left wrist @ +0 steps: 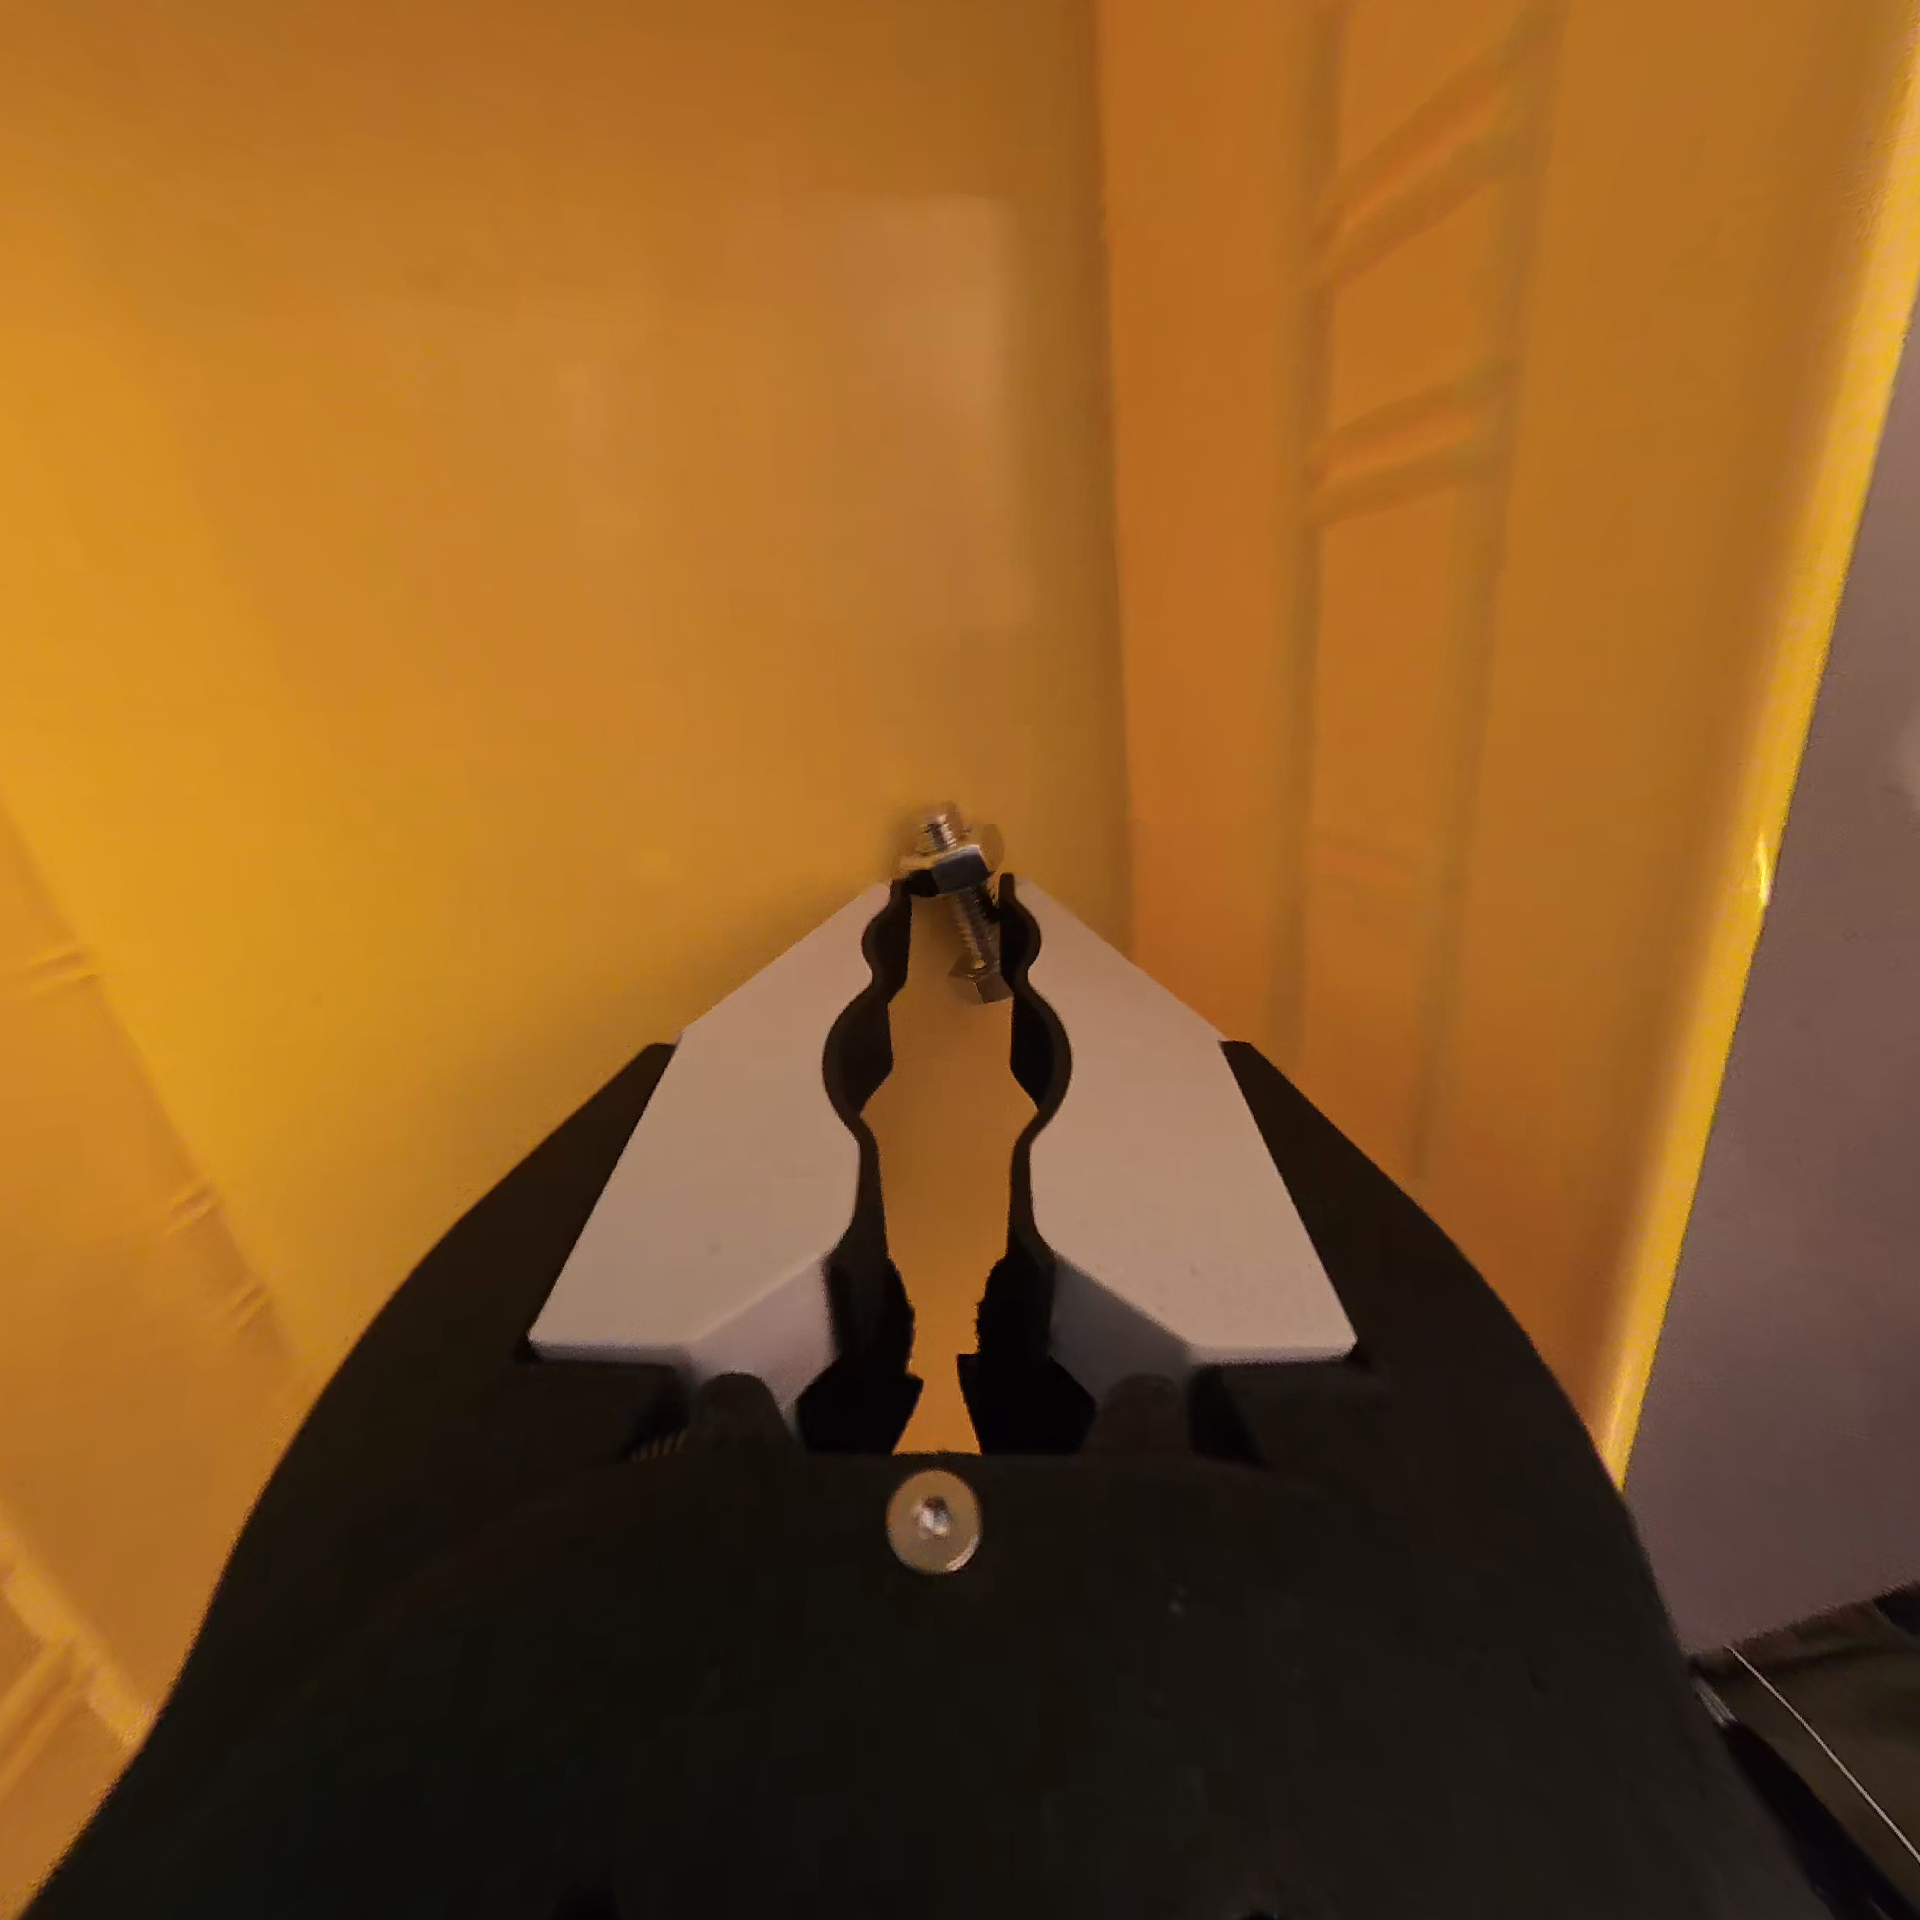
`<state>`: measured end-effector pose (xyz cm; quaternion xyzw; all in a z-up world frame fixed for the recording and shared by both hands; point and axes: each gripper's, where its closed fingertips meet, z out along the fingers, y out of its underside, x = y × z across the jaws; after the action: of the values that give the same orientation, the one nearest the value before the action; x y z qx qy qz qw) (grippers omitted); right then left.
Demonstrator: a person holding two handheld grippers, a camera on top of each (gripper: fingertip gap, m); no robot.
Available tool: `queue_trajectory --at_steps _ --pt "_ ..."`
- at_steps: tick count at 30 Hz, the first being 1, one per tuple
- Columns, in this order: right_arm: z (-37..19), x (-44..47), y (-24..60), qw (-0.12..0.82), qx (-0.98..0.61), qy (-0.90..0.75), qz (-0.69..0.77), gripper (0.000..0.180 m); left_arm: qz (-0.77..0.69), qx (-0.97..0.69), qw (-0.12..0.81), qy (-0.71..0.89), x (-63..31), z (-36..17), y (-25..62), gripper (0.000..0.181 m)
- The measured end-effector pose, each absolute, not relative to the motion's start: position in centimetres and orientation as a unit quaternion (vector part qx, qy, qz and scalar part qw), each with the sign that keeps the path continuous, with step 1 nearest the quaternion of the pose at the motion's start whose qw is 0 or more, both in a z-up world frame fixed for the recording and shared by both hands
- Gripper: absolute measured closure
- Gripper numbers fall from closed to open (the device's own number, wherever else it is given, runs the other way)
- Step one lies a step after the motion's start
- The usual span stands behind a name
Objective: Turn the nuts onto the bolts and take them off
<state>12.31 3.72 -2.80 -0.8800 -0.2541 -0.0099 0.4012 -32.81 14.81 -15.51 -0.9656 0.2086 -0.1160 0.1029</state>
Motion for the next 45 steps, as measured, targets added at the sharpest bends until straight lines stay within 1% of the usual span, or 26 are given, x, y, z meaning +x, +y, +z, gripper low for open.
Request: queue_trajectory --at_steps 2,5,8,11,14,17,21,25,29,32,40,45 --pt "-2.8 12.2 3.7 0.401 -0.879 -0.257 -0.012 0.165 -0.122 -0.966 0.108 0.199 -33.2 -14.7 14.6 0.166" --pt "-2.5 12.1 3.8 0.404 -0.877 -0.259 -0.017 0.165 -0.137 -0.959 0.165 0.184 -33.4 -11.4 15.0 0.166" --pt "-1.9 11.7 3.9 0.416 -0.871 -0.262 -0.024 0.165 -0.173 -0.923 0.262 0.221 -31.7 -6.0 14.9 0.167" --pt "0.1 9.7 4.2 0.457 -0.846 -0.276 -0.006 0.165 -0.220 -0.848 0.367 0.312 -27.8 0.2 13.3 0.166" --pt "4.1 5.1 3.6 0.535 -0.785 -0.305 0.072 0.165 -0.275 -0.743 0.439 0.423 -22.6 5.4 9.8 0.166" --pt "9.1 -1.2 0.5 0.600 -0.687 -0.352 0.208 0.158 -0.322 -0.640 0.460 0.525 -17.8 8.3 4.9 0.166" --pt "12.8 -7.1 -4.0 0.610 -0.595 -0.397 0.341 0.155 -0.338 -0.579 0.438 0.599 -14.0 9.4 0.0 0.166" --pt "13.5 -10.5 -5.9 0.589 -0.560 -0.410 0.413 0.155 -0.333 -0.523 0.444 0.647 -12.0 10.3 -3.7 0.166" --pt "12.7 -11.7 -5.4 0.576 -0.565 -0.403 0.432 0.156 -0.321 -0.494 0.447 0.673 -11.2 10.7 -6.1 0.166" --pt "12.5 -12.1 -5.7 0.557 -0.559 -0.404 0.462 0.169 -0.299 -0.504 0.449 0.675 -11.0 10.4 -6.2 0.166" --pt "12.8 -11.8 -5.8 0.530 -0.550 -0.381 0.521 0.168 -0.326 -0.507 0.443 0.663 -11.0 10.9 -6.5 0.167" --pt "13.0 -11.7 -5.4 0.515 -0.547 -0.359 0.555 0.166 -0.326 -0.510 0.448 0.658 -10.9 11.1 -6.1 0.173"
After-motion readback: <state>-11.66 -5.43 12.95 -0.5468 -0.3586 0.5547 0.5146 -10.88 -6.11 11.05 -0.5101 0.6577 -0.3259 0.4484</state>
